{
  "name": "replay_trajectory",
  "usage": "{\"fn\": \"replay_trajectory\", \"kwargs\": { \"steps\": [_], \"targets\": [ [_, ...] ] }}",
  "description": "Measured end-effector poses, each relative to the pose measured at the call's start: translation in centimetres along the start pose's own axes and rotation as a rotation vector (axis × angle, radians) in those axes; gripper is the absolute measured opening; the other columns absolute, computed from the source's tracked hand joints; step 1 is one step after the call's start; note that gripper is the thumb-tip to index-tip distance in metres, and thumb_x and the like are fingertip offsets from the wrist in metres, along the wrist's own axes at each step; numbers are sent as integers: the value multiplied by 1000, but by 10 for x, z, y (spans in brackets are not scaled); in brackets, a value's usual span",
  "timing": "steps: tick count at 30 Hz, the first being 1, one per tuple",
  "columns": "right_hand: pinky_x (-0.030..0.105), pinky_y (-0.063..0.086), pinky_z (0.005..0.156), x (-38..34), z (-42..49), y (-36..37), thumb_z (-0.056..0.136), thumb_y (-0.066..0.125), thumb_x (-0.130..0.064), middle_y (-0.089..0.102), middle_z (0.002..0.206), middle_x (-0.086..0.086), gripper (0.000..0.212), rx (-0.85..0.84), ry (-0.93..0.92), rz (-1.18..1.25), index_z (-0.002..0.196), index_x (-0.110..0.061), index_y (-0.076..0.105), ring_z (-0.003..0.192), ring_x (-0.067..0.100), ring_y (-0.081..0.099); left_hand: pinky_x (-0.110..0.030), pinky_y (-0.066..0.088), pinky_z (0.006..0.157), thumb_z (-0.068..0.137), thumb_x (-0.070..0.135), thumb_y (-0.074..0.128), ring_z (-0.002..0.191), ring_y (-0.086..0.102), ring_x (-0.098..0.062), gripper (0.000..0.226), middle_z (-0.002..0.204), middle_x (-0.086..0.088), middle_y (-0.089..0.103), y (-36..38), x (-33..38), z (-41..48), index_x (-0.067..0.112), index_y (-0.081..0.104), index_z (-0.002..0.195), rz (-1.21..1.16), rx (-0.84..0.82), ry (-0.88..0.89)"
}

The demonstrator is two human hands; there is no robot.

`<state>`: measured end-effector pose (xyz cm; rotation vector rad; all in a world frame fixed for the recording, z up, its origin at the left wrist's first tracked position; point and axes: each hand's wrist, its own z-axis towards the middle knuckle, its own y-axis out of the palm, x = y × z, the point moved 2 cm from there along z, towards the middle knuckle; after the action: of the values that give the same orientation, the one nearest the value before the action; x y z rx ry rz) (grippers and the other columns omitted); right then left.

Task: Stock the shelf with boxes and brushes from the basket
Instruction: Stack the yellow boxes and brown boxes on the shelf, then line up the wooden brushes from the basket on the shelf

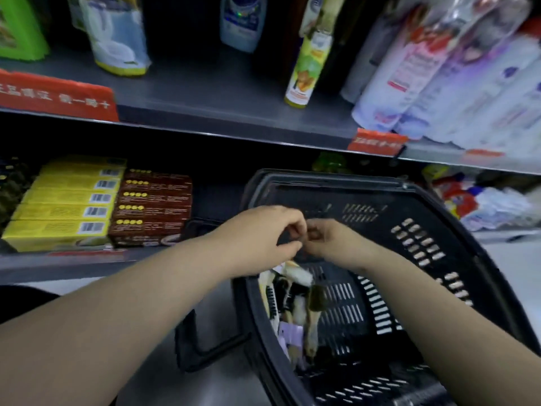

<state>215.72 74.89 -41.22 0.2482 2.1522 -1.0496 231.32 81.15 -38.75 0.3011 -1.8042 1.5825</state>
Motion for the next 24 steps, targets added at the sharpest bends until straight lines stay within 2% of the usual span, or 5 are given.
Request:
{"fn": "replay_trajectory", "kwargs": {
  "steps": [3,9,13,20,24],
  "targets": [
    [16,45,64,42,0,18,88,56,2,61,78,5,10,-58,93,43,92,-5,61,70,12,56,-33,46,86,94,36,49,100,51,-10,22,116,11,55,22,5,10,32,53,115,134,-109,12],
    [29,42,77,101,39,50,92,51,-21,58,121,19,30,-287,219,-633,115,-3,57,106,31,57,-25,38,71,93,33,48,84,43,-5,22,112,17,55,35,-10,21,33,53,114,258,-175,-17],
    [29,39,91,113,67,59,94,50,-32,45,139,17,52,-197,263,-539,137,-5,38,122,30,48,-25,38,70,91,31,49,86,48,-5,18,103,17,57,34,-17,27,35,54,108,277,-127,-33],
    [36,36,106,89,83,111,95,50,-25,49,138,10,41,-225,137,-369,134,-11,48,129,28,43,-25,39,69,91,32,45,88,55,-5,17,99,17,61,39,-18,33,36,55,105,359,-98,6],
    [30,48,73,87,73,99,95,47,-29,53,113,16,35,-331,308,-393,120,-5,49,98,26,54,-28,47,73,92,28,46,89,56,-5,17,95,17,60,39,-15,35,36,55,104,288,-75,-6]
  ]
}}
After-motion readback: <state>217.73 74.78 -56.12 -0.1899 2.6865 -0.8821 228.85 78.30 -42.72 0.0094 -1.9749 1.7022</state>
